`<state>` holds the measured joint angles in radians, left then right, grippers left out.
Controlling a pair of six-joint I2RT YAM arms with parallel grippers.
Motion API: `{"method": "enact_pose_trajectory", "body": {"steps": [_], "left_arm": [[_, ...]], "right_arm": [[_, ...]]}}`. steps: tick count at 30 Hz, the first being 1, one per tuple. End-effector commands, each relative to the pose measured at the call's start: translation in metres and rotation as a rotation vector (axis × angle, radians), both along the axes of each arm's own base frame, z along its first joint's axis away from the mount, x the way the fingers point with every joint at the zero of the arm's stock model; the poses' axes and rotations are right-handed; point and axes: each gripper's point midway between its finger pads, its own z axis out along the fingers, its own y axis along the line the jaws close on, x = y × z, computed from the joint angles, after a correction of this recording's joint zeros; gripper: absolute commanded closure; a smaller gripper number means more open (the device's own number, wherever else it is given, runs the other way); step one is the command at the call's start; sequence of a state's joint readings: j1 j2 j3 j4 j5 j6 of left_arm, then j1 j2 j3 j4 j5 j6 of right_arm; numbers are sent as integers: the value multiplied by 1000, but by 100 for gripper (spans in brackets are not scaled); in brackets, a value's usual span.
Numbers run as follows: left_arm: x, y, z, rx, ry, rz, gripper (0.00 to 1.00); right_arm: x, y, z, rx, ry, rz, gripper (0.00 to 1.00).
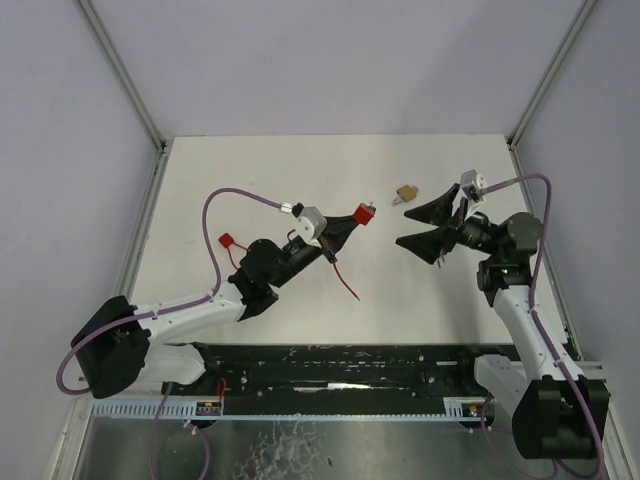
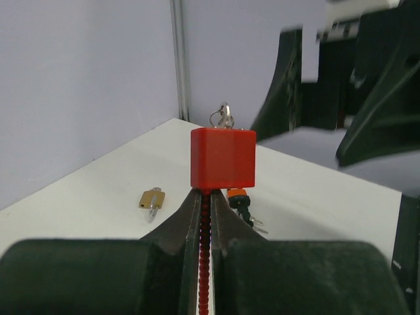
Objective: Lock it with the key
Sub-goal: Lock the lock.
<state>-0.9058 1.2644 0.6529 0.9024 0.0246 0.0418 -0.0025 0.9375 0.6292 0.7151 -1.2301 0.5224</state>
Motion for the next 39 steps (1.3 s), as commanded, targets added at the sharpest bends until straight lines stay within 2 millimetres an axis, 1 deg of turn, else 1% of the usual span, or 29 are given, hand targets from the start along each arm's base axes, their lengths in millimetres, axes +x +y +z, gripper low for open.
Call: {"method": "enact_pose_trajectory", "body": {"steps": [1, 3, 7, 8, 10, 14, 19, 22, 25, 27, 30, 31, 37, 38, 39], "left_arm": [[7, 6, 35, -153, 49, 41, 100], [11, 4, 38, -195, 92, 54, 100], [25, 12, 44, -310, 195, 130, 100], [26, 13, 45, -331, 206, 131, 100], [24, 9, 48, -360, 208, 123, 100], [22, -7, 50, -390, 211, 117, 100], [15, -30, 51, -392, 202, 101, 100], [15, -39, 51, -394, 203, 108, 100], [13, -45, 51, -399, 202, 107, 100], [11, -47, 53, -406, 198, 106, 100], [10, -51, 52, -404, 197, 107, 100], [10, -51, 52, -404, 197, 107, 100], [9, -55, 50, -411, 205, 94, 100], [9, -56, 49, -409, 206, 90, 100], [9, -57, 49, -409, 207, 88, 100]], "right_arm": [[-12, 16, 12, 101, -26, 19, 11], [-15, 22, 6, 107, -30, 25, 12], [-12, 32, -17, 70, -34, 29, 12], [-10, 34, -21, 64, -39, 23, 11], [-9, 41, -24, 67, -46, 26, 9], [-3, 52, -33, 84, -41, -1, 8], [6, 61, -48, 54, -7, -22, 13], [2, 66, -50, 47, 0, 1, 21], [5, 65, -51, 49, 22, -19, 30], [5, 66, -50, 52, 24, -15, 42], [2, 67, -45, 68, 31, 1, 62], [1, 67, -43, 76, 32, 5, 65], [-10, 67, -26, 115, -3, 39, 61], [-10, 66, -26, 117, 0, 38, 62], [-10, 67, -26, 116, 2, 41, 65]]}}
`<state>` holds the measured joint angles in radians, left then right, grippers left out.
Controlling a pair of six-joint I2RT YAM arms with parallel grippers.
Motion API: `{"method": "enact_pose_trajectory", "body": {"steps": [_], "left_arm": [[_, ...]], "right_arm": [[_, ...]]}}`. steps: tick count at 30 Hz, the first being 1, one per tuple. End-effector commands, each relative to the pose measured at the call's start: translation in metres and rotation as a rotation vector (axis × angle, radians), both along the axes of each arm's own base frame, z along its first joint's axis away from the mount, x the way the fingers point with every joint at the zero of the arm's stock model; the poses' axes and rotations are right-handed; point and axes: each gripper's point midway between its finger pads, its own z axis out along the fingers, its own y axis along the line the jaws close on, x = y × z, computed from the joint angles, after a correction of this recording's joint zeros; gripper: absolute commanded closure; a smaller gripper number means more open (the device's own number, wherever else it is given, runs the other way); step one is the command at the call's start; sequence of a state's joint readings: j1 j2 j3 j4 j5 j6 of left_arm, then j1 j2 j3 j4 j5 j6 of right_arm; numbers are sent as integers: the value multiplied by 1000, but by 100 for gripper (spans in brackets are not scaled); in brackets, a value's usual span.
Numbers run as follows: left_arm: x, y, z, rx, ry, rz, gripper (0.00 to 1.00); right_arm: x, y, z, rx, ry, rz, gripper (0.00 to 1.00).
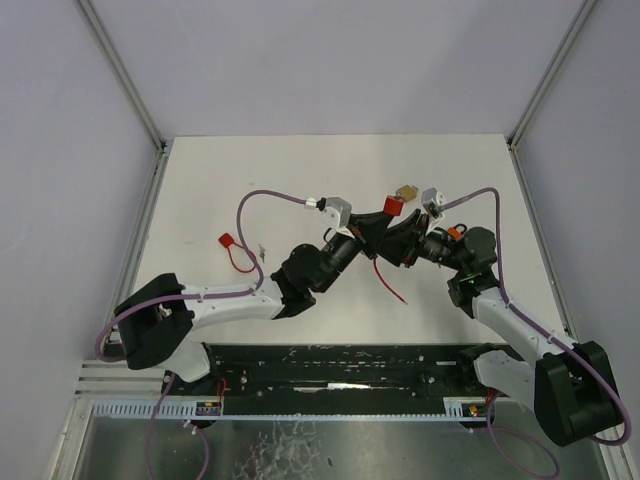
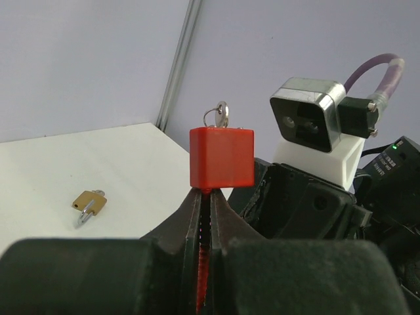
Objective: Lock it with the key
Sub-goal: Lock the lock.
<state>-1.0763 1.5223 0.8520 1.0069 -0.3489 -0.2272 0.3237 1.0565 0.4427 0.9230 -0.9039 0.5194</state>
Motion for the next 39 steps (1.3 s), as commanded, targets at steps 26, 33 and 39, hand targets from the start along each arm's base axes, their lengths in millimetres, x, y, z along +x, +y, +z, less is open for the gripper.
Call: {"method": "enact_pose_trajectory", "body": {"steps": [26, 33, 39], "left_arm": [[-44, 53, 64, -192, 33, -585, 21], [-36, 26, 57, -143, 134, -727, 23], [-30, 10, 47, -134, 203, -790, 42]], "right_arm": [[-25, -17, 44, -7, -174, 119, 100], [-25, -17, 40, -24, -171, 137, 100], [-23, -16, 37, -29, -158, 139, 100]]}}
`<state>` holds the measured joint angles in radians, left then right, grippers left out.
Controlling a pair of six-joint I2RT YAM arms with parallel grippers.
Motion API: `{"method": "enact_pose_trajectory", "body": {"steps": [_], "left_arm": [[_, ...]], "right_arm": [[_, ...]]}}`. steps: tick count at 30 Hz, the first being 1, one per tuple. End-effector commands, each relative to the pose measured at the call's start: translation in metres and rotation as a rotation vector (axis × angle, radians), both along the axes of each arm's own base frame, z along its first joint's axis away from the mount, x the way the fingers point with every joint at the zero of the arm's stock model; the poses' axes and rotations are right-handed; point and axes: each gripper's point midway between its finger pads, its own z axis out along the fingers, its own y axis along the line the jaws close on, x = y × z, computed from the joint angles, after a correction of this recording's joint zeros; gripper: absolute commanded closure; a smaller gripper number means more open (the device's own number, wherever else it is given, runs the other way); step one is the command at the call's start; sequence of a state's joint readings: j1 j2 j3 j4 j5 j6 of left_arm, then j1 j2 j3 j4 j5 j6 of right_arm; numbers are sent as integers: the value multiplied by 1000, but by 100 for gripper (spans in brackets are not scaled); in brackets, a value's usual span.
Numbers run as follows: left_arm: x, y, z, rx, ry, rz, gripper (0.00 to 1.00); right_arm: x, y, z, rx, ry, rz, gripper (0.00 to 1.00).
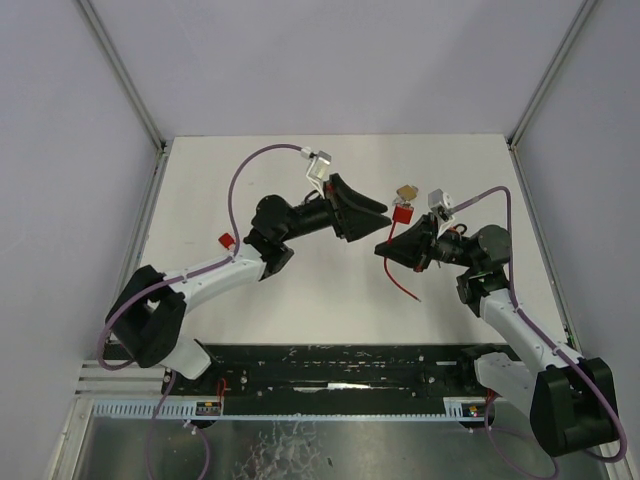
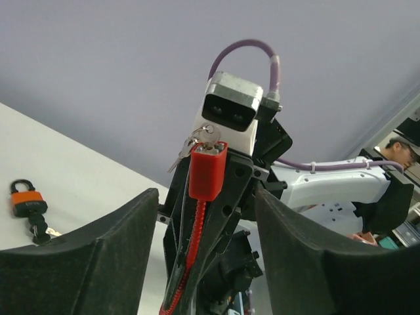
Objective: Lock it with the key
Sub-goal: Lock the lock.
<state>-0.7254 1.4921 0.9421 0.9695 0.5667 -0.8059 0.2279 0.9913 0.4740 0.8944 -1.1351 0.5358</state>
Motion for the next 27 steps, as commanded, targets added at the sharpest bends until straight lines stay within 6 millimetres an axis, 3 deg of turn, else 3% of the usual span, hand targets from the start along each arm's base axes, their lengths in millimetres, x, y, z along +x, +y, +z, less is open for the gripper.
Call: {"method": "enact_pose_trajectory", "body": {"steps": [1, 9, 16, 27], "left_arm": [[-5, -10, 0, 17, 36, -103, 45], [-10, -21, -1, 28, 61, -171, 58], [-12, -27, 3, 25, 60, -196, 64], [-8, -40, -4, 78, 86, -218, 63]], "right_arm": [[1, 0, 21, 7, -94, 11, 100], [3, 0, 20, 4, -85, 13, 100], [3, 0, 19, 3, -81, 15, 100], [2, 1, 17, 2, -76, 20, 100]]}}
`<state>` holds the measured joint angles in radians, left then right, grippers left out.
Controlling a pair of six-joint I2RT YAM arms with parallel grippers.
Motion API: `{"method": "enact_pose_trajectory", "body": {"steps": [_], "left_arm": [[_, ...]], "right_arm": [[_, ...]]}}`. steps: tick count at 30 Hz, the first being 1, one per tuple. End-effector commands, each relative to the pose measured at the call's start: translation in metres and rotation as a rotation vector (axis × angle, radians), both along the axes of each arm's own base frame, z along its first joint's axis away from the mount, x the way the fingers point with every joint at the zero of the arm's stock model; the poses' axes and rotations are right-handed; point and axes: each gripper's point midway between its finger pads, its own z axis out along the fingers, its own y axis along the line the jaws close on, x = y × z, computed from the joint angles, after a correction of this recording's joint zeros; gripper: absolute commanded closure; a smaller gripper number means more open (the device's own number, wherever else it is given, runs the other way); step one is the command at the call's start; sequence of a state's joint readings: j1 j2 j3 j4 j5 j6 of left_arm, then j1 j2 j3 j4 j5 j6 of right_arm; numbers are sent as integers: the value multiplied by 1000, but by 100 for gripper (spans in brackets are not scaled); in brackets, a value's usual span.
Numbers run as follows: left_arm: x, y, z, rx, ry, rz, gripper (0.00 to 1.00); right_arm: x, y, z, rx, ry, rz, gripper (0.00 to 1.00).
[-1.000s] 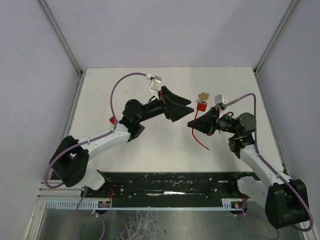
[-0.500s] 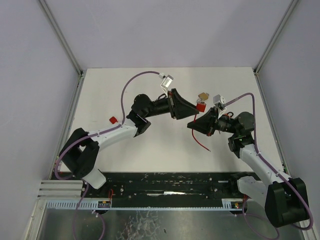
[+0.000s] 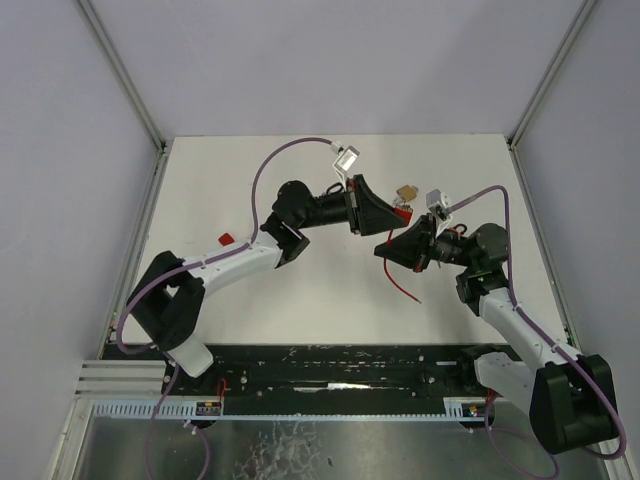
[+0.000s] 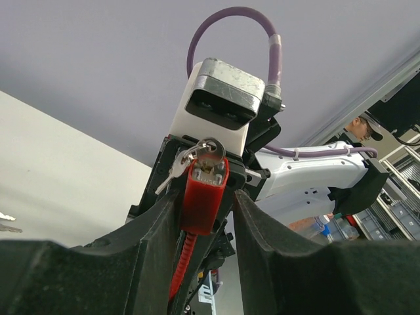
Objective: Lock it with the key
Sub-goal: Lock the lock.
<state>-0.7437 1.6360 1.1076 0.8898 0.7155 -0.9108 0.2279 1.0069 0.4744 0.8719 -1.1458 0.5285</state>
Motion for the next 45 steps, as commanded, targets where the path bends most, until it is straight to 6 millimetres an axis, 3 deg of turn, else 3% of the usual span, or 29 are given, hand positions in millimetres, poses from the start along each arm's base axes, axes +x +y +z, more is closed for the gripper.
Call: {"method": "enact_pose_trajectory", "body": {"steps": [1, 19, 24, 26, 29, 32, 35, 38, 42, 45], "left_arm": [[-3, -7, 7, 12, -20, -32, 64], [7, -9, 17, 54, -57, -29, 66], [7, -8, 18, 56, -64, -30, 75], [7, -8, 19, 52, -70, -36, 90], [9, -5, 20, 44, -74, -28, 99], [10, 1, 23, 28, -86, -13, 100], [11, 5, 23, 11, -98, 0, 100], [14, 10, 22, -10, -94, 15, 100], [21, 21, 21, -32, -77, 19, 100], [27, 34, 17, -39, -64, 12, 100]], "right_arm": [[2, 0, 24, 15, -104, 10, 100], [1, 0, 22, 9, -99, 21, 100], [0, 0, 22, 8, -99, 24, 100], [1, 0, 21, 6, -99, 24, 100], [1, 0, 20, -3, -106, 22, 100], [3, 0, 16, -22, -112, 15, 99], [4, -1, 13, -37, -116, 13, 88], [5, -1, 13, -57, -133, 12, 61], [-1, -7, 13, -114, -181, 40, 37], [-9, -16, 12, -175, -255, 63, 31]]}}
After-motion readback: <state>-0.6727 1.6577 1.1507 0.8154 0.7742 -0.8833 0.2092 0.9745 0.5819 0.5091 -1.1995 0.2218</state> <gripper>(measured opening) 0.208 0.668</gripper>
